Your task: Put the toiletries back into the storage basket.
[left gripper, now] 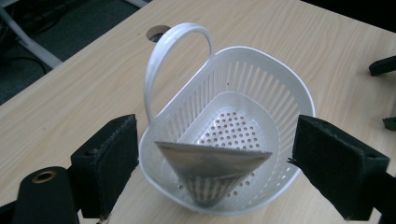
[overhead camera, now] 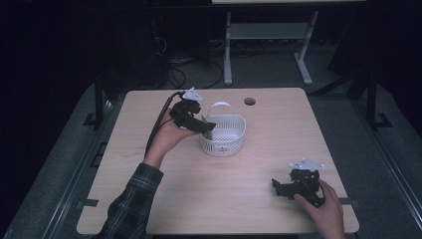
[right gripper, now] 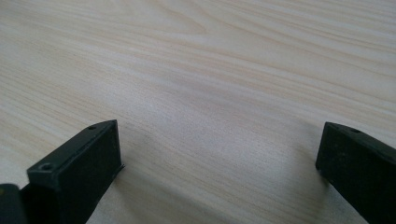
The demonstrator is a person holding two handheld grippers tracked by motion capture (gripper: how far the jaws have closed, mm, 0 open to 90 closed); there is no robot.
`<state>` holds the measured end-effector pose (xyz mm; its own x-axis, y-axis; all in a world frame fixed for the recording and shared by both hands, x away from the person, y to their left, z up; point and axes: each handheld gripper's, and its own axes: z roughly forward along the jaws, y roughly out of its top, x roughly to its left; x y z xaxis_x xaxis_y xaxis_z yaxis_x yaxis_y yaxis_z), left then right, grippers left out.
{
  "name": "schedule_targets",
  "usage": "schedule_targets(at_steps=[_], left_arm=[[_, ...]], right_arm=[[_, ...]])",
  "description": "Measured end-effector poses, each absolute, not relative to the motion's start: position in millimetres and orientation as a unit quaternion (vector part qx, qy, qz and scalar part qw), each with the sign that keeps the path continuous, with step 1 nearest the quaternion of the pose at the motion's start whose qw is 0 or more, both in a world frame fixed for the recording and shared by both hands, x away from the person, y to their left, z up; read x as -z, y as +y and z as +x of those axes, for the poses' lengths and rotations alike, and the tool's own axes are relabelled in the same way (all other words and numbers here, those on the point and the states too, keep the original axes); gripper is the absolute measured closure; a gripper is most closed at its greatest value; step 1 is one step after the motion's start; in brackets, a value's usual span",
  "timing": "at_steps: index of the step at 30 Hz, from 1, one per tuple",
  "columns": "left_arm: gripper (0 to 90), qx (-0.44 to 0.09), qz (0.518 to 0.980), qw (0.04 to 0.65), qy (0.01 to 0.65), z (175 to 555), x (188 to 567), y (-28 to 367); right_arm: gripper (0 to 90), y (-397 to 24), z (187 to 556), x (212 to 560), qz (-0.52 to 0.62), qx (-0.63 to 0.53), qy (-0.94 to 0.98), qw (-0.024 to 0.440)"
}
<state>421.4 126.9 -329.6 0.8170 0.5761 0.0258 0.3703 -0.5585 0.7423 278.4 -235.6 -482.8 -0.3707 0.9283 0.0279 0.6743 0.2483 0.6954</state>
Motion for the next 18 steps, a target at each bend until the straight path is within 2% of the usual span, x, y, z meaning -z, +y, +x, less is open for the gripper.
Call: schedule_targets(at_steps=[9, 18], left_arm=[[13.9, -0.142, 0.87, 0.387, 0.271, 405, 319, 147], [14.0, -0.147, 0.864, 0.391, 0.281, 386, 327, 171]], right_arm=[[0.0, -236, 278, 483, 0.524, -0.318, 0.764, 0.2], [0.0, -236, 278, 483, 0.524, -0.318, 0.764, 0.2]])
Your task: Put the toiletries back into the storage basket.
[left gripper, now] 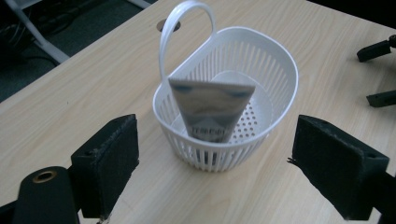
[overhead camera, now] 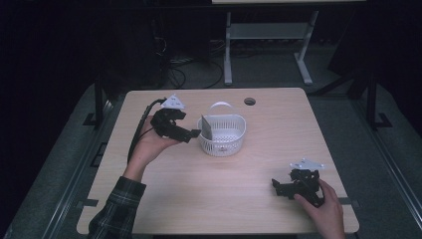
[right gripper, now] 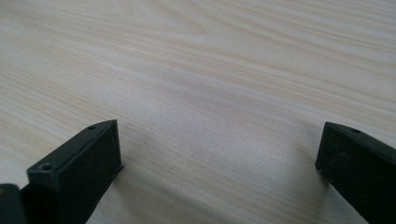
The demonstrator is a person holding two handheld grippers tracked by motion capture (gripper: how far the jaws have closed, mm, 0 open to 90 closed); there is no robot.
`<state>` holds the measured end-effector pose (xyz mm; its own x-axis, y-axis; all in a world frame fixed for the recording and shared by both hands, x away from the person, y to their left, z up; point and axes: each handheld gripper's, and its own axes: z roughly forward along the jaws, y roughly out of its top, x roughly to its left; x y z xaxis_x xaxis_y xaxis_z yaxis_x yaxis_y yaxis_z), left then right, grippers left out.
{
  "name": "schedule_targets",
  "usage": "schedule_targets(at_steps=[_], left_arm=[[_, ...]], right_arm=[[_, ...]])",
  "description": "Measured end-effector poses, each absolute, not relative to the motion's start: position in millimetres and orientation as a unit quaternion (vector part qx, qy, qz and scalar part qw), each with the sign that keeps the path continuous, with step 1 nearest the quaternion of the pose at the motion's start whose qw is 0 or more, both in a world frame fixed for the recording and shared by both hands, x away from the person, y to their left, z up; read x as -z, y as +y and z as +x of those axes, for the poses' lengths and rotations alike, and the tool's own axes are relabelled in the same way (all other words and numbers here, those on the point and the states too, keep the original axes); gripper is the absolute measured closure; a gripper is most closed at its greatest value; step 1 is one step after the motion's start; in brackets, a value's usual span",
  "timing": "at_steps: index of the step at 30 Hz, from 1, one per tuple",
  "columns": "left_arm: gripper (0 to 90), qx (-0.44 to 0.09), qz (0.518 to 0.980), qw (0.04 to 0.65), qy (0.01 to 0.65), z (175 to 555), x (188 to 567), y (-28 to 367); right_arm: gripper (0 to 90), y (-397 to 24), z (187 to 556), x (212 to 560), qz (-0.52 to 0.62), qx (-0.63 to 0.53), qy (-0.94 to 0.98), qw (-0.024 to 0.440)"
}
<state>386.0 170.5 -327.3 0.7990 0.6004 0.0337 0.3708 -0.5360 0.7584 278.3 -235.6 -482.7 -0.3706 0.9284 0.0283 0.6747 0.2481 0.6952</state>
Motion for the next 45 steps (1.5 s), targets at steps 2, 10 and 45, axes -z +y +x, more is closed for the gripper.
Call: schedule_targets(at_steps=[2, 10, 45], left_arm=[[14.1, -0.148, 0.864, 0.391, 0.282, 382, 331, 175], [14.4, -0.151, 0.859, 0.391, 0.295, 363, 347, 193], [14.5, -0.177, 0.839, 0.386, 0.34, 285, 437, 261]], right_arm=[[0.0, -236, 278, 483, 0.524, -0.318, 0.764, 0.199], [0.0, -236, 278, 483, 0.525, -0.318, 0.764, 0.2], [0.0, -235, 278, 483, 0.525, -0.318, 0.764, 0.2]])
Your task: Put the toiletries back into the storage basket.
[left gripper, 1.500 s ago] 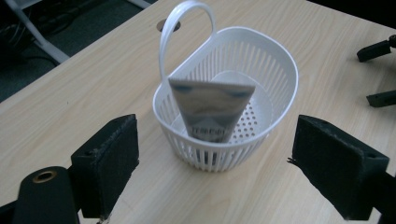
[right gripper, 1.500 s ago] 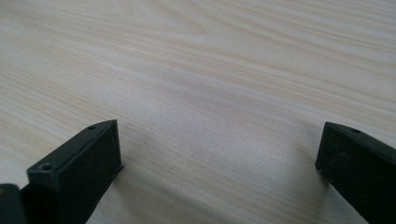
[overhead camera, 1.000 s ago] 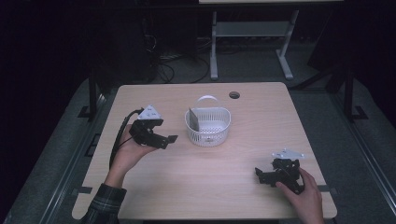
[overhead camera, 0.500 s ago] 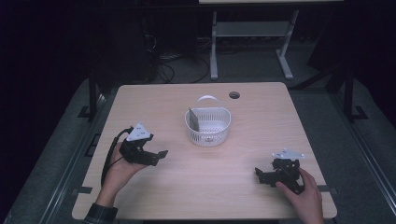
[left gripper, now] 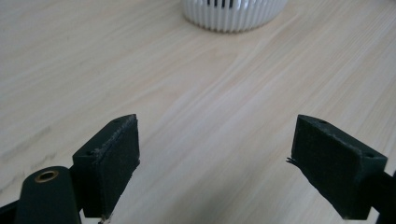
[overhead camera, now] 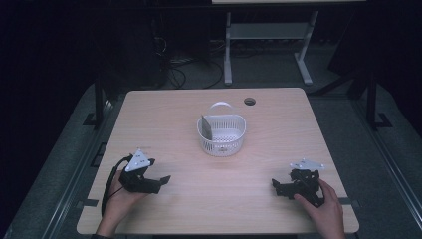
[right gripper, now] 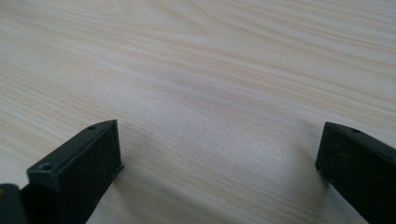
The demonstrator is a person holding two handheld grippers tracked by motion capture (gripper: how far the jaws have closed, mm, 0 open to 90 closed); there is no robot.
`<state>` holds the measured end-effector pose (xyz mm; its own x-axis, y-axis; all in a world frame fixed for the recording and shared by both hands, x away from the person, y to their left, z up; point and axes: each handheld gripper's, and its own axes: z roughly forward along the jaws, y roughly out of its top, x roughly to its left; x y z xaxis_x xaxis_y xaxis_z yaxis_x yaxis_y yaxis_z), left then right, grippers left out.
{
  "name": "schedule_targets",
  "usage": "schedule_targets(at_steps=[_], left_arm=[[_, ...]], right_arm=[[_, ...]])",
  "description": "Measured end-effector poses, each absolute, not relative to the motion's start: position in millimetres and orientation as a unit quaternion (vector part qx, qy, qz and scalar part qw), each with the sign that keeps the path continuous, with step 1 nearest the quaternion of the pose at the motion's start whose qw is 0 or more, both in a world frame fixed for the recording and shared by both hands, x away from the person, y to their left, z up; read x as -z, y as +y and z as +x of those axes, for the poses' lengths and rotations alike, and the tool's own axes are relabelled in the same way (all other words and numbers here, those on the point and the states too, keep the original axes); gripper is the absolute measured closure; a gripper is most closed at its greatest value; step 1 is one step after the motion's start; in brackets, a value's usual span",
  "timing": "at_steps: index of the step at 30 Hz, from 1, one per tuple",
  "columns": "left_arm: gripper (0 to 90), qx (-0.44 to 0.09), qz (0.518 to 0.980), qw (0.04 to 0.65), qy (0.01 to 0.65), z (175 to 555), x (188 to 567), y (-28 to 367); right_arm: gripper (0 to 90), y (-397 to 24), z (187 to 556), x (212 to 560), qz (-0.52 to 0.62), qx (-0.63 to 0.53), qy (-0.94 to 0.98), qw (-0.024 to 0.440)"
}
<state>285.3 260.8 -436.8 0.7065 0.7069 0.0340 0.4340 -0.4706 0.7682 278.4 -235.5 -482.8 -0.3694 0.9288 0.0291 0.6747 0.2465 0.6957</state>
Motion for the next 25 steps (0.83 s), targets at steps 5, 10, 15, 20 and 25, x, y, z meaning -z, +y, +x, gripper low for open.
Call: schedule_targets(at_steps=[5, 10, 15, 20, 25], left_arm=[[14.4, -0.182, 0.838, 0.377, 0.349, 278, 450, 270], [13.6, -0.186, 0.835, 0.368, 0.364, 271, 462, 280], [13.1, -0.193, 0.833, 0.356, 0.377, 267, 471, 287], [12.9, -0.184, 0.831, 0.354, 0.388, 268, 475, 292], [12.8, -0.173, 0.83, 0.355, 0.393, 270, 475, 294]], right_arm=[[0.0, -235, 278, 483, 0.525, -0.318, 0.764, 0.2], [0.0, -235, 278, 483, 0.525, -0.318, 0.764, 0.2], [0.0, -236, 278, 483, 0.525, -0.317, 0.764, 0.199], [0.0, -236, 278, 483, 0.525, -0.317, 0.764, 0.2], [0.0, -236, 278, 483, 0.525, -0.317, 0.764, 0.2]])
